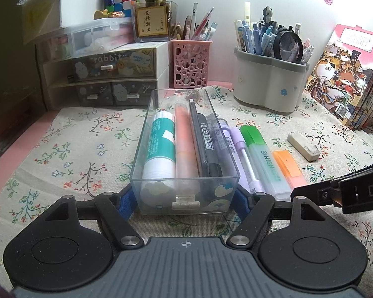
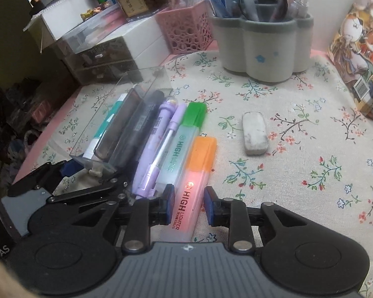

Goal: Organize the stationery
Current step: 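Grasp the orange highlighter with the right gripper, then lift the orange highlighter into the clear box and open the right gripper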

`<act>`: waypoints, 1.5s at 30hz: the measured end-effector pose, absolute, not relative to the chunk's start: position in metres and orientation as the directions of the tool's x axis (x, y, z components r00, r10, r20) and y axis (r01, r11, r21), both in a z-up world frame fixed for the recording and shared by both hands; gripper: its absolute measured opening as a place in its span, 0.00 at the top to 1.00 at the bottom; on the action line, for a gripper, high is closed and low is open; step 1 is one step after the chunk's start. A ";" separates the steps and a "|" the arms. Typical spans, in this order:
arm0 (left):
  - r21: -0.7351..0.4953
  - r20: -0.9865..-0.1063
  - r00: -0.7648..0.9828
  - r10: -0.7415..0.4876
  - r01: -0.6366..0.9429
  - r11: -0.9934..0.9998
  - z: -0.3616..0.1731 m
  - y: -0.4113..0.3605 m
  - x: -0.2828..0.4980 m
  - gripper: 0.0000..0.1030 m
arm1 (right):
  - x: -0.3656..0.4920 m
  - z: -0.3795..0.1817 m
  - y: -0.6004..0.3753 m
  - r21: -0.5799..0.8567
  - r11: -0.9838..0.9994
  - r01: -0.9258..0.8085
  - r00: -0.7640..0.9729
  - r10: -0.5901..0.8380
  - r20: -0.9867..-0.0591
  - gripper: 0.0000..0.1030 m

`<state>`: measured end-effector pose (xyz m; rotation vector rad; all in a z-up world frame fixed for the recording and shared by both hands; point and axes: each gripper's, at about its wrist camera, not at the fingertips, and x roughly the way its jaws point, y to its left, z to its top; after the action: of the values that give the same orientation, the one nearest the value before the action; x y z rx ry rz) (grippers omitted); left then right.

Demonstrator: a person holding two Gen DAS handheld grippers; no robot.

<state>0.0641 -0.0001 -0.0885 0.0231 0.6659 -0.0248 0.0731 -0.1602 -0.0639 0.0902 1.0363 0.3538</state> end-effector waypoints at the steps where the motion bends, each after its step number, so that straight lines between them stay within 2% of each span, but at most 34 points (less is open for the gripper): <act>1: 0.013 -0.618 0.786 -0.016 0.031 0.999 -0.088 0.000 0.064 0.29 | 0.073 -0.064 -0.160 0.238 0.942 -0.238 0.461 0.325 -0.826 0.82; 3: 0.014 -0.618 0.786 -0.015 0.030 0.999 -0.088 0.000 0.064 0.29 | 0.073 -0.064 -0.164 0.243 0.948 -0.206 0.468 0.313 -0.826 0.83; 7: 0.013 -0.618 0.786 -0.015 0.030 0.999 -0.088 0.000 0.064 0.29 | 0.070 -0.058 -0.169 0.142 0.975 -0.173 0.513 0.212 -0.832 0.84; 9: 0.013 -0.618 0.786 -0.016 0.030 0.999 -0.088 0.000 0.064 0.29 | 0.068 -0.053 -0.178 0.156 0.974 -0.164 0.536 0.221 -0.815 0.85; 10: 0.013 -0.618 0.786 -0.016 0.030 0.999 -0.088 0.000 0.064 0.29 | 0.067 -0.050 -0.183 0.169 0.972 -0.161 0.549 0.231 -0.803 0.87; 11: 0.014 -0.618 0.786 -0.015 0.030 0.999 -0.088 0.000 0.064 0.29 | 0.066 -0.046 -0.187 0.176 0.972 -0.158 0.564 0.235 -0.791 1.00; 18: 0.013 -0.618 0.786 -0.015 0.030 0.999 -0.088 0.000 0.064 0.29 | 0.070 -0.045 -0.191 0.152 0.973 -0.174 0.561 0.225 -0.797 1.00; 19: 0.013 -0.618 0.786 -0.015 0.030 0.999 -0.088 0.000 0.064 0.29 | 0.070 -0.045 -0.191 0.152 0.973 -0.174 0.564 0.226 -0.795 0.99; 21: 0.014 -0.618 0.786 -0.015 0.030 0.999 -0.088 0.000 0.064 0.29 | 0.066 -0.045 -0.188 0.144 0.967 -0.211 0.564 0.241 -0.790 0.85; 23: 0.013 -0.618 0.786 -0.016 0.031 0.999 -0.088 0.000 0.064 0.29 | 0.064 -0.046 -0.180 0.115 0.961 -0.252 0.565 0.243 -0.789 0.56; 24: 0.014 -0.618 0.786 -0.016 0.031 0.999 -0.088 0.000 0.064 0.29 | 0.064 -0.048 -0.175 0.095 0.958 -0.270 0.565 0.237 -0.790 0.54; 26: 0.013 -0.618 0.786 -0.016 0.030 0.999 -0.088 0.000 0.064 0.29 | 0.064 -0.055 -0.167 0.055 0.960 -0.275 0.565 0.208 -0.799 0.58; 27: 0.013 -0.618 0.786 -0.016 0.030 0.999 -0.088 0.000 0.064 0.29 | 0.066 -0.060 -0.165 0.038 0.964 -0.265 0.560 0.186 -0.808 0.65; 28: 0.013 -0.618 0.786 -0.016 0.030 0.999 -0.088 0.000 0.064 0.29 | 0.068 -0.066 -0.165 0.033 0.968 -0.248 0.550 0.168 -0.818 0.79; 32: 0.013 -0.618 0.786 -0.016 0.031 0.999 -0.088 0.000 0.064 0.28 | 0.069 -0.064 -0.174 0.073 0.973 -0.218 0.560 0.187 -0.807 0.80; 38: 0.014 -0.618 0.786 -0.016 0.032 0.999 -0.088 -0.001 0.064 0.28 | 0.063 -0.039 -0.189 0.064 0.986 -0.156 0.661 0.152 -0.735 0.80; 42: 0.014 -0.618 0.786 -0.017 0.032 0.999 -0.088 -0.001 0.064 0.28 | 0.074 -0.055 -0.194 0.006 0.992 -0.128 0.612 0.084 -0.786 0.79; 45: 0.014 -0.618 0.786 -0.016 0.031 0.999 -0.088 -0.001 0.064 0.28 | 0.069 -0.061 -0.195 0.000 0.987 -0.161 0.607 0.099 -0.789 0.78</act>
<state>0.0642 -0.0010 -0.0885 0.0240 0.6662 -0.0254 0.0691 -0.1946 -0.0611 -0.0733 0.9065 0.1508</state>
